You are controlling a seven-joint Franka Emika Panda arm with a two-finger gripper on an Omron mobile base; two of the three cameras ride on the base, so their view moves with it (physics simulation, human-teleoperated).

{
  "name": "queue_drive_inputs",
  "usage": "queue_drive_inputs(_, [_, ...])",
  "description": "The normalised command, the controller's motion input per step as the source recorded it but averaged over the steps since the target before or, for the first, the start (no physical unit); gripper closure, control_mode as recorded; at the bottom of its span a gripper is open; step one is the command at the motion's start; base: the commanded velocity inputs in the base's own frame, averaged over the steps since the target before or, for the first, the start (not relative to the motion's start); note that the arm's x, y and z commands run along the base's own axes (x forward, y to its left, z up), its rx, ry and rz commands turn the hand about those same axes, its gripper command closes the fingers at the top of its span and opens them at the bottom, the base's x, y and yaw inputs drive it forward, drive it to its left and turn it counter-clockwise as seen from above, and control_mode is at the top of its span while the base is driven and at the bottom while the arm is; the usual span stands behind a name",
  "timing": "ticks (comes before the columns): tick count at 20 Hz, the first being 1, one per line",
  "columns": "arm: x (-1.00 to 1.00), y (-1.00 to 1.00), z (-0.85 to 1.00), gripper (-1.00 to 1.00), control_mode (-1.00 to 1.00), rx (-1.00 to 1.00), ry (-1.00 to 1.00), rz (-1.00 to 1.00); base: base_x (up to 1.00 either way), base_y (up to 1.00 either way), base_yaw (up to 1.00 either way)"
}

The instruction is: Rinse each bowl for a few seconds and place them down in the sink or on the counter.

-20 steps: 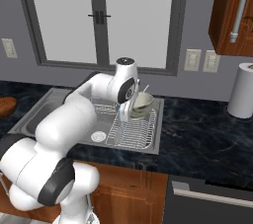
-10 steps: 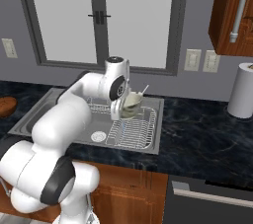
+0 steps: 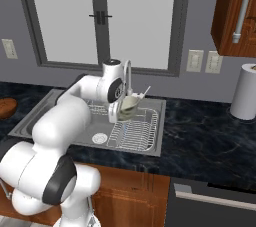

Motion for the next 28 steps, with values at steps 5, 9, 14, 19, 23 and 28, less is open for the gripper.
queue_drive_inputs(5, [0.22, 0.16, -0.03, 1.0, -1.0, 0.0, 0.0, 0.02, 0.0, 0.0, 0.0])
queue_drive_inputs(9, [0.27, 0.16, -0.02, 1.0, -1.0, 0.01, 0.0, 0.02, 0.0, 0.0, 0.0])
queue_drive_inputs(14, [0.18, 0.06, 0.0, 1.0, -1.0, 0.02, 0.0, 0.03, 0.0, 0.0, 0.0])
queue_drive_inputs(19, [0.15, 0.0, -0.01, 1.0, -1.0, 0.04, 0.0, 0.05, 0.0, 0.0, 0.0])
queue_drive_inputs(23, [0.18, 0.0, -0.02, 1.0, -1.0, 0.07, 0.0, 0.06, 0.0, 0.0, 0.0])
queue_drive_inputs(28, [0.27, 0.0, -0.06, 1.0, -1.0, 0.08, 0.0, 0.06, 0.0, 0.0, 0.0])
